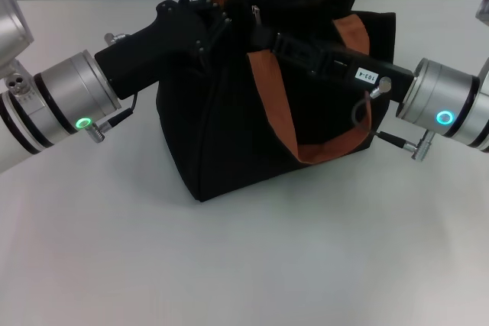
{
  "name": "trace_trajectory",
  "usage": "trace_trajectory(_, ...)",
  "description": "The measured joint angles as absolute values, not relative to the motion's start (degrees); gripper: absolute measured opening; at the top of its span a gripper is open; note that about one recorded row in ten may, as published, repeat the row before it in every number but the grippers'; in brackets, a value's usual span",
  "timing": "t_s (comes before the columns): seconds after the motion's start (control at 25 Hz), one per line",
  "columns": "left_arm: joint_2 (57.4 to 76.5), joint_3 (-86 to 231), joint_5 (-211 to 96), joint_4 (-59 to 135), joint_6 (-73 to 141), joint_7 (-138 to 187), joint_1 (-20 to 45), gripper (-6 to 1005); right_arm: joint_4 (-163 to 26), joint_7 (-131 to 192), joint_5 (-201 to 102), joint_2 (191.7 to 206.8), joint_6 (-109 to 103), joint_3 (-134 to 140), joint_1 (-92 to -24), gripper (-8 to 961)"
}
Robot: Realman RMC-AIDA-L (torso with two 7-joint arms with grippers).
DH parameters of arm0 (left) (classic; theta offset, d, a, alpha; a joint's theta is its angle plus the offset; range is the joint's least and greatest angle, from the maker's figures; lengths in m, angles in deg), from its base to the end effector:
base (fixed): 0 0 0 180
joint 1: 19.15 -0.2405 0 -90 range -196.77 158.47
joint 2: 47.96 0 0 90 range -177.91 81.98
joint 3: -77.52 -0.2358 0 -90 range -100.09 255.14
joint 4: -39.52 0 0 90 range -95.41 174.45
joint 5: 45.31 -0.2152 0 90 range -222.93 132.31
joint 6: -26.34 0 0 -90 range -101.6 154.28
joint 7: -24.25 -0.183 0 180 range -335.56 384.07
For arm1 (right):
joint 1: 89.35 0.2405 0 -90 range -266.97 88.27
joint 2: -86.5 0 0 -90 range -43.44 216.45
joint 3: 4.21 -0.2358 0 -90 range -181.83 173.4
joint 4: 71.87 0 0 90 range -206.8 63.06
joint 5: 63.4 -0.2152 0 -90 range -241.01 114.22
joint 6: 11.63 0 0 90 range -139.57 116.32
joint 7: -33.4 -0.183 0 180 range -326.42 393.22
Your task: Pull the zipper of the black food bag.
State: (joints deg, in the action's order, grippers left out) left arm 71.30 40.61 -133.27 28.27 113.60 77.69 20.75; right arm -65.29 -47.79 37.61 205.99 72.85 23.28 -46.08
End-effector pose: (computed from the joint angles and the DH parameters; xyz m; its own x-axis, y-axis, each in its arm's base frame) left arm -0.1649 0.3674 -0.0423 0.5528 0.0639 0.8309 0.4300 -0.8759 -0.2188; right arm 0.1602 0.3637 -0.0693 0.3219 -0.5425 -0.7759 -0.6571 -0.7181 0.2295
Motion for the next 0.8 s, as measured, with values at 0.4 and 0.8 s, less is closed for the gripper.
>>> trace_trajectory(0.4,71.3,40.8,-133.2,28.3,113.5,77.6,21.0,23,-65.3,-48.0,37.6,206.09,75.1,23.7,-45.6,336)
trace_trajectory(0.8,71.3,41.3,-133.2,28.4,113.4,77.1,21.1,22,-64.8,-48.9,37.4,206.12,73.0,23.7,-45.5,335)
